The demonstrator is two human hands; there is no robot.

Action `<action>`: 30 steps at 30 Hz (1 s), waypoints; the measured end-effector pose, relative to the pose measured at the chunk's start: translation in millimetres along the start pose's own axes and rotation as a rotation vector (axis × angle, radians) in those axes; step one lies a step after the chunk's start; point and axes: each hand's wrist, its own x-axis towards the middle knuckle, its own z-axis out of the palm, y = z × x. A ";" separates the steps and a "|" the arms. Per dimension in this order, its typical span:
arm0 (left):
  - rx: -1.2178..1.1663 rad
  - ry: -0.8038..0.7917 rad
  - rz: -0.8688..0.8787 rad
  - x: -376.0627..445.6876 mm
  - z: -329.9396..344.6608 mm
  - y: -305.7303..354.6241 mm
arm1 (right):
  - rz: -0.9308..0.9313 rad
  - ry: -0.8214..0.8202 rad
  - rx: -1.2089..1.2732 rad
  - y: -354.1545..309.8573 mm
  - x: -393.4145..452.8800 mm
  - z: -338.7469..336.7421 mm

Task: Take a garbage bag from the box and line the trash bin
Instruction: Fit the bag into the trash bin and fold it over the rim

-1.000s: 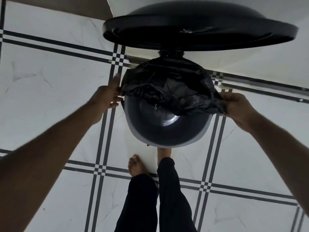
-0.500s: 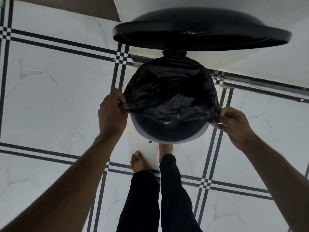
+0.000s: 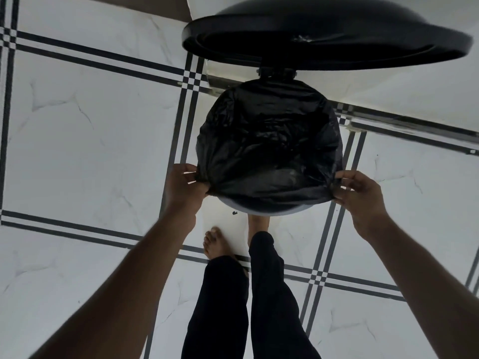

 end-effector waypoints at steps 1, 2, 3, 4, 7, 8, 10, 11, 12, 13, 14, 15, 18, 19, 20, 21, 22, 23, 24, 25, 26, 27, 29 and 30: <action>0.122 0.014 0.069 -0.4 -2.8 -4.5 | -0.004 -0.039 -0.002 3.2 -3.1 -0.1; 0.273 0.025 0.145 -2.4 -6.1 -8.4 | -0.003 -0.080 -0.011 5.7 -6.0 -0.2; 0.401 0.024 0.202 -5.4 -8.7 -11.2 | 0.000 -0.110 -0.018 6.7 -8.4 -0.7; 0.483 0.016 0.233 -7.4 -10.6 -14.1 | 0.005 -0.121 -0.027 6.7 -9.7 -1.3; 0.494 -0.028 0.226 -8.4 -10.8 -17.1 | 0.005 -0.108 -0.083 3.9 -8.3 -2.0; 0.504 -0.040 0.223 -6.0 -10.3 -18.0 | 0.011 -0.110 -0.099 3.3 -7.2 -2.1; 0.494 -0.091 0.201 -1.5 -8.9 -19.5 | 0.054 -0.124 -0.102 3.0 -5.4 -2.5; 0.409 -0.129 0.147 0.6 -7.7 -20.7 | 0.092 -0.145 -0.078 3.3 -4.9 -3.2; 0.279 -0.174 0.071 1.0 -6.0 -21.4 | 0.136 -0.174 -0.032 3.7 -4.8 -3.9; 0.154 -0.208 -0.008 1.0 -5.1 -22.3 | 0.176 -0.207 0.026 4.3 -4.7 -4.7; 0.056 -0.230 -0.069 1.0 -5.4 -22.9 | 0.209 -0.233 0.087 4.6 -5.0 -4.7; 0.006 -0.244 -0.089 0.5 -6.4 -23.7 | 0.229 -0.247 0.144 6.0 -4.4 -5.2; -0.004 -0.298 -0.019 3.6 -13.5 -28.8 | 0.200 -0.247 0.165 10.6 -5.2 -3.6; 0.078 -0.316 0.031 5.4 -16.1 -29.9 | 0.159 -0.232 0.104 12.4 -5.7 -2.4; 0.200 -0.321 0.089 6.5 -17.4 -29.6 | 0.110 -0.205 0.031 13.4 -6.0 -0.7; 0.328 -0.312 0.145 7.2 -17.4 -29.8 | 0.063 -0.168 -0.051 15.3 -4.8 1.1; 0.427 -0.289 0.189 7.4 -16.5 -29.4 | 0.020 -0.135 -0.124 16.5 -4.3 3.6; 0.494 -0.258 0.216 7.6 -14.8 -28.5 | -0.015 -0.102 -0.187 17.9 -3.5 7.0; 0.539 -0.228 0.234 8.7 -12.3 -28.6 | -0.043 -0.064 -0.246 19.2 -2.4 11.4; 0.571 -0.207 0.255 9.2 -9.7 -28.5 | -0.073 -0.015 -0.313 21.4 -0.6 15.6; 0.601 -0.183 0.286 10.5 -7.1 -28.8 | -0.104 0.028 -0.384 23.1 0.8 20.0; 0.628 -0.155 0.324 11.6 -4.4 -28.6 | -0.139 0.071 -0.456 23.4 0.4 24.5; 0.643 -0.115 0.374 19.2 0.7 -29.5 | -0.202 0.164 -0.558 23.8 -1.5 32.9; 0.643 -0.118 0.365 24.5 3.3 -30.6 | -0.233 0.202 -0.569 24.0 -2.4 36.0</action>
